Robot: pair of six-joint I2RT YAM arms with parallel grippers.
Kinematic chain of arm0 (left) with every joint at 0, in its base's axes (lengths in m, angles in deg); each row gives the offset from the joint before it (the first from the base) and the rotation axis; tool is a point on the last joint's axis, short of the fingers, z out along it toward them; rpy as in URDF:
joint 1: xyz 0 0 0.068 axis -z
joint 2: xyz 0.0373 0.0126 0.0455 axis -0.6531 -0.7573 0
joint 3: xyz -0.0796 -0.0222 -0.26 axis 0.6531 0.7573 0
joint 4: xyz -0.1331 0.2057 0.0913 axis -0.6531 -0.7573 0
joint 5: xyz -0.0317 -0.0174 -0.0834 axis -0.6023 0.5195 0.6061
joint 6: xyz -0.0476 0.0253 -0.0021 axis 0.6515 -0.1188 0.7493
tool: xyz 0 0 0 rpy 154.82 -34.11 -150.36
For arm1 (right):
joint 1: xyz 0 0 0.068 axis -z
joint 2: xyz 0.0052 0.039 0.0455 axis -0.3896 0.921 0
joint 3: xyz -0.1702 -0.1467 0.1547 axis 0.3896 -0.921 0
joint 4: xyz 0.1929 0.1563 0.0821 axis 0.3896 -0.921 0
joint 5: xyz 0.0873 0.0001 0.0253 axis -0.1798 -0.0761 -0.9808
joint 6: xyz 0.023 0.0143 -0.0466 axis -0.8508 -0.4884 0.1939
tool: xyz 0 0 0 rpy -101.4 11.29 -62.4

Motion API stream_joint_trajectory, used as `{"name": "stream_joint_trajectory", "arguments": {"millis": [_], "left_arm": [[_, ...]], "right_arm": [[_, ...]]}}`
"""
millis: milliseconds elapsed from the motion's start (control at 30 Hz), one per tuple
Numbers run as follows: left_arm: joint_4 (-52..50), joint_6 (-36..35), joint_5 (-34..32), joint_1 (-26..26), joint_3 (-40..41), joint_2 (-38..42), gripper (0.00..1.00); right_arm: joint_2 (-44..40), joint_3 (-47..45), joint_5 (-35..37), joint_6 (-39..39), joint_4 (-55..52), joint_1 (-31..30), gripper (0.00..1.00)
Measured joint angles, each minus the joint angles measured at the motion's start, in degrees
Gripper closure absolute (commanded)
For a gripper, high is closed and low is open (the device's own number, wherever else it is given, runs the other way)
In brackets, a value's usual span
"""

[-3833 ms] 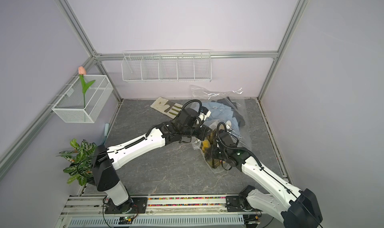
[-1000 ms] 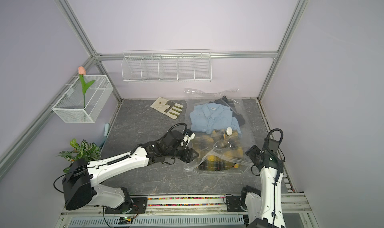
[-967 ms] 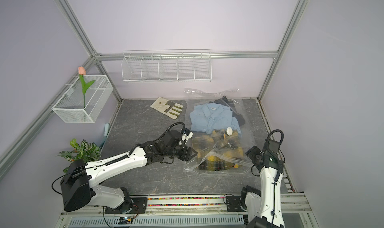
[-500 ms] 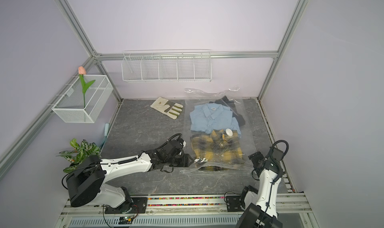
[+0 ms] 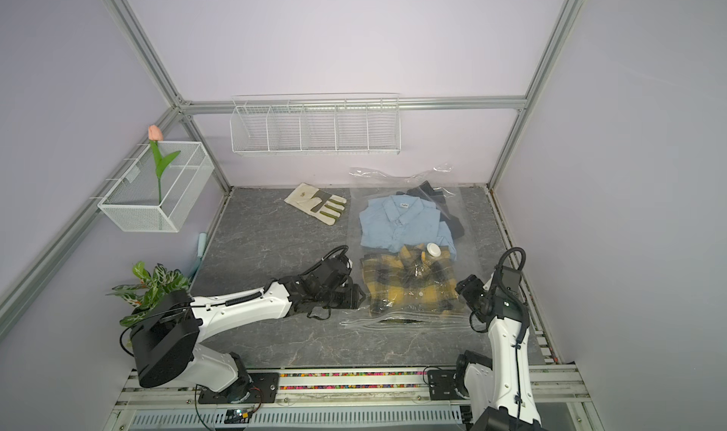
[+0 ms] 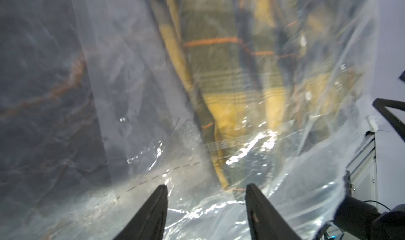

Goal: Place the folded shirt into the vacuum bag
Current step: Adjust the vacuum bag at the center of the board.

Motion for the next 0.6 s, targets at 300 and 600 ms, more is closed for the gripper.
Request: {"name": "stream_joint_trajectory", "arguments": {"millis": [300,600], "left_arm": [[-5.73,-2.91,-4.48,-0.44,-0.37,2.47,0.36],[-0.55,3.80,-1.55,-0.66,11.19,7.91,0.34]], "right_arm": [[-0.35,2.78,2.78,1.44,-2.45,-6.54,0.21],[-0.57,0.09,1.36,-0.94,-1.05,-7.28,0.23]]}}
